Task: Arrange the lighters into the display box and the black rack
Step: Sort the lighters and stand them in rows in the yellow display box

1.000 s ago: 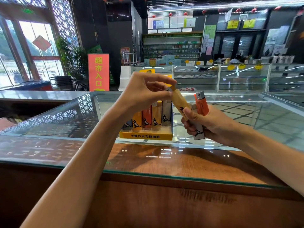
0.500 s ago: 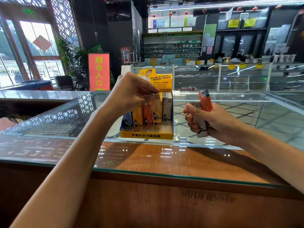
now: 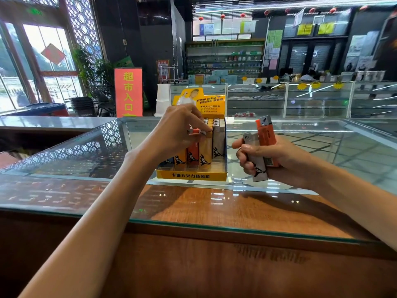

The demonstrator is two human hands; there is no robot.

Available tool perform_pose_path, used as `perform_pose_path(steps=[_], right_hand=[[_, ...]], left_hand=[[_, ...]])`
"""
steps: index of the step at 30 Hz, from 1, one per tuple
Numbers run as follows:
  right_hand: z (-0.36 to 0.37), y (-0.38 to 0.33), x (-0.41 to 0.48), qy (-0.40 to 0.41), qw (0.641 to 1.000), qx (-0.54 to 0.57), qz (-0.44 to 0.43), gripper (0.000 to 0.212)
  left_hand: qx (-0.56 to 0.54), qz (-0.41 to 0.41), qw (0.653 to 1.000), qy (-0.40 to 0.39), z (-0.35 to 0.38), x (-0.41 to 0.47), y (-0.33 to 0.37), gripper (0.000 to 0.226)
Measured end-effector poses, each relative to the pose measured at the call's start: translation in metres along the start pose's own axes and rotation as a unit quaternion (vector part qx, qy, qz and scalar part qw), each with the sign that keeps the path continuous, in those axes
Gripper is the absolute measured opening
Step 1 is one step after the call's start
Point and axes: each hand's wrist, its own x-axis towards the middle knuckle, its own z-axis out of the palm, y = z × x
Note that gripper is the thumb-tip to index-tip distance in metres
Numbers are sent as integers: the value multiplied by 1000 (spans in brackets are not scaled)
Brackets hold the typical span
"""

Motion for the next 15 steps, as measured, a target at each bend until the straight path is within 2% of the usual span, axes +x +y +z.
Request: perform_pose_path(steps=[3, 6, 11, 15], right_hand=[[2, -1, 0, -39, 999, 17, -11, 28], [4, -1, -1, -60, 997, -29, -28, 28], [5, 0, -2, -59, 993, -87, -45, 24], [4, 2, -2, -72, 991, -97, -51, 21]], left_hand=[[-46, 7, 999, 24, 0, -2, 4, 25], [-127, 33, 991, 37, 1, -2, 19, 22], [-182, 54, 982, -18, 8, 2, 40, 33], [-204, 53, 977, -39, 13, 2, 42, 27]])
